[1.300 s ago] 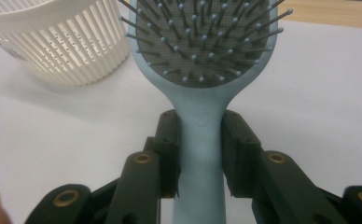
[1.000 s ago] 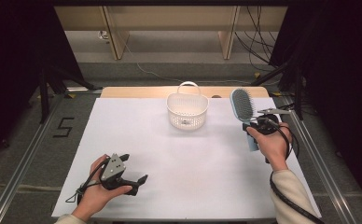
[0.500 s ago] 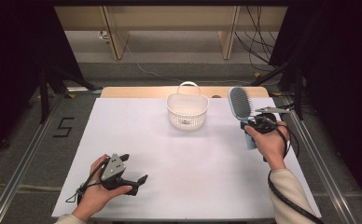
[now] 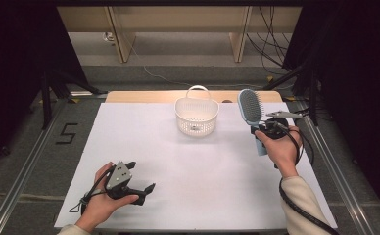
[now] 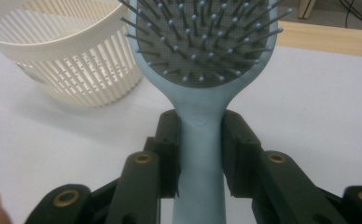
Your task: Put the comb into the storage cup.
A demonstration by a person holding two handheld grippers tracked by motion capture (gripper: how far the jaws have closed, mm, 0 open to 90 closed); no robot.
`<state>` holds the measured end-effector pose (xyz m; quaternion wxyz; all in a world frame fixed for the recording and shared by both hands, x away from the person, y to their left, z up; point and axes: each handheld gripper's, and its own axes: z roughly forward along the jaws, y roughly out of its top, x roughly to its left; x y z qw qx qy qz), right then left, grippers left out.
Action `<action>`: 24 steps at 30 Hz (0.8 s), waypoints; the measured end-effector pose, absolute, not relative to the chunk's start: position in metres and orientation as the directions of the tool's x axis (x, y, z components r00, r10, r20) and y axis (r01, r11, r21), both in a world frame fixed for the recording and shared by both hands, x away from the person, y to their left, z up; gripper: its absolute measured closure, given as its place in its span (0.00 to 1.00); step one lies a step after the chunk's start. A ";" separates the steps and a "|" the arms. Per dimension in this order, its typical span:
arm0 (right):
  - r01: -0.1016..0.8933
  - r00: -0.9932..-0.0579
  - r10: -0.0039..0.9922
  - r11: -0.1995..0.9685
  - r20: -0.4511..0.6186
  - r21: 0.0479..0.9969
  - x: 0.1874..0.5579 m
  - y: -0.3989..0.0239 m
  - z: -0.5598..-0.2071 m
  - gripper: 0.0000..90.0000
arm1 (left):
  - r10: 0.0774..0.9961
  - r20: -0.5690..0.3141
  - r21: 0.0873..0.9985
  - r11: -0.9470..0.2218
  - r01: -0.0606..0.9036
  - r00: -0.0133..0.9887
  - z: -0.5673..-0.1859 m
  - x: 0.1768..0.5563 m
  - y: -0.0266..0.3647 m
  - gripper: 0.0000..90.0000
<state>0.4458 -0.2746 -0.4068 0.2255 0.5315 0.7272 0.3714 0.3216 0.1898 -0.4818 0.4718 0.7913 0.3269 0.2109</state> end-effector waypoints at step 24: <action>0.580 -0.334 0.940 0.148 0.068 0.801 0.447 -0.268 -0.401 0.79 | 0.718 0.026 0.884 -0.341 0.319 0.696 -0.482 0.322 0.190 0.01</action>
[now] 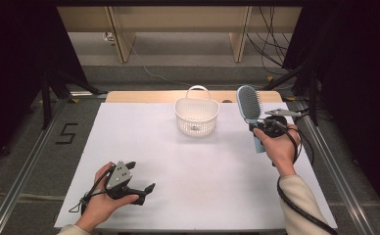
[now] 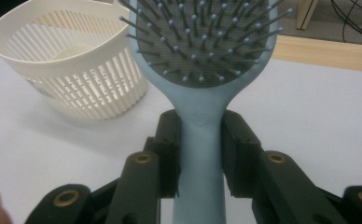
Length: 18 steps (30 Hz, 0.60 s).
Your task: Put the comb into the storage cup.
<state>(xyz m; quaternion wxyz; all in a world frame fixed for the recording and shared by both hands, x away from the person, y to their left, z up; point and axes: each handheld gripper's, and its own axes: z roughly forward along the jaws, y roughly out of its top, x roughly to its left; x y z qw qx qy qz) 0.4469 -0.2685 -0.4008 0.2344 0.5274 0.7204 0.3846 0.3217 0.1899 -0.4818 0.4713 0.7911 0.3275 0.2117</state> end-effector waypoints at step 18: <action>0.551 -0.346 0.936 0.144 0.068 0.822 0.452 -0.257 -0.395 0.79 | 0.718 0.026 0.884 -0.341 0.319 0.695 -0.482 0.322 0.190 0.01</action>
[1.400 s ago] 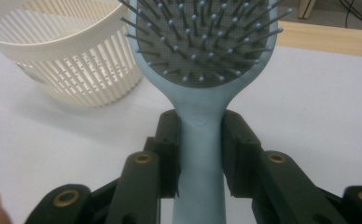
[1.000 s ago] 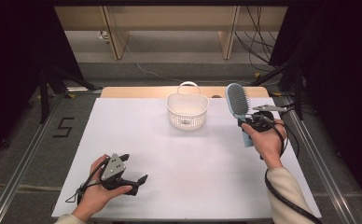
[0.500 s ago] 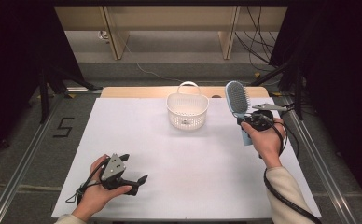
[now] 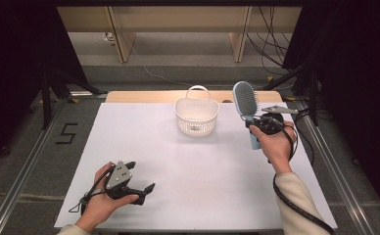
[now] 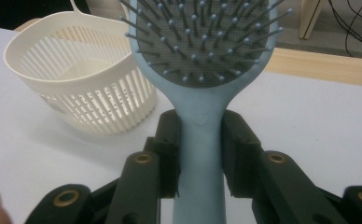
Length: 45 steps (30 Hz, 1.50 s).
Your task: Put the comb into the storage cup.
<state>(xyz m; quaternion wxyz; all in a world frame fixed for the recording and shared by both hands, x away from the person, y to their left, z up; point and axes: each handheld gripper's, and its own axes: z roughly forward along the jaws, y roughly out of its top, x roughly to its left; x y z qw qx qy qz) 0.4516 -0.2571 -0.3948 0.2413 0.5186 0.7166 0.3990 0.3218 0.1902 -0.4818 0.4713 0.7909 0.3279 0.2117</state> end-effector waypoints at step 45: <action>0.512 -0.359 0.931 0.132 0.071 0.849 0.462 -0.237 -0.384 0.79 | 0.718 0.024 0.885 -0.339 0.319 0.696 -0.482 0.322 0.190 0.01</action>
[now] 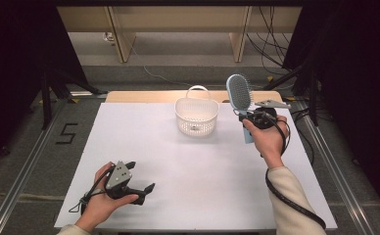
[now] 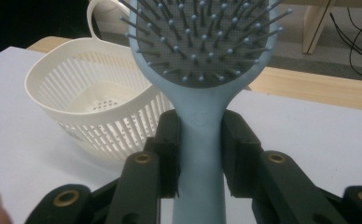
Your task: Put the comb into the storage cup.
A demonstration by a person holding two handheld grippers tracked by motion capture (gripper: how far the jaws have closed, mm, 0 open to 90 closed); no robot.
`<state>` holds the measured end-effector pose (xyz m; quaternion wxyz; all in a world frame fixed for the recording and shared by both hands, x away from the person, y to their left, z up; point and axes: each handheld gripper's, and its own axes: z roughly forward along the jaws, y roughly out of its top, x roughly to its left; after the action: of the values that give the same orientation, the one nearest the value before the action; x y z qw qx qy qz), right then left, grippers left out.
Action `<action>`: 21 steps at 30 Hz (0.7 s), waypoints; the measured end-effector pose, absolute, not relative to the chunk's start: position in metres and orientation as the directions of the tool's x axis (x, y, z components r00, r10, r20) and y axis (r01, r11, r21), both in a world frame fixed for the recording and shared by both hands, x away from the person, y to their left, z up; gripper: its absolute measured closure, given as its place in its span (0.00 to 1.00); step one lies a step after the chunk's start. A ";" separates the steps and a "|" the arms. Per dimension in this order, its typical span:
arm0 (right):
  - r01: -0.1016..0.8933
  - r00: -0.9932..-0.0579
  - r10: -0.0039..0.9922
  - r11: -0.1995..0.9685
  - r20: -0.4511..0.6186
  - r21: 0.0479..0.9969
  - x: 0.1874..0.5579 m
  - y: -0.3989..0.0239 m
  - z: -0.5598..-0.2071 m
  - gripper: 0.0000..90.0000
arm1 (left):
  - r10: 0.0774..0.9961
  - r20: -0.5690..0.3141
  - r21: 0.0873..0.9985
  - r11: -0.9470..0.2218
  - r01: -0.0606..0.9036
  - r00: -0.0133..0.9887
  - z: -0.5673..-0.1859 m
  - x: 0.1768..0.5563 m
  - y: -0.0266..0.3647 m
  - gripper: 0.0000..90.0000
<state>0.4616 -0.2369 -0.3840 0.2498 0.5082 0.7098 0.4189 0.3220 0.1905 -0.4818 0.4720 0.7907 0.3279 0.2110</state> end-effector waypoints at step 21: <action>0.496 -0.353 0.933 0.123 0.070 0.860 0.465 -0.234 -0.379 0.79 | 0.718 0.023 0.885 -0.339 0.319 0.696 -0.482 0.322 0.191 0.01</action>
<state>0.4654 -0.2336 -0.3791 0.2570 0.5074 0.7039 0.4254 0.3221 0.1906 -0.4817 0.4723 0.7905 0.3280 0.2108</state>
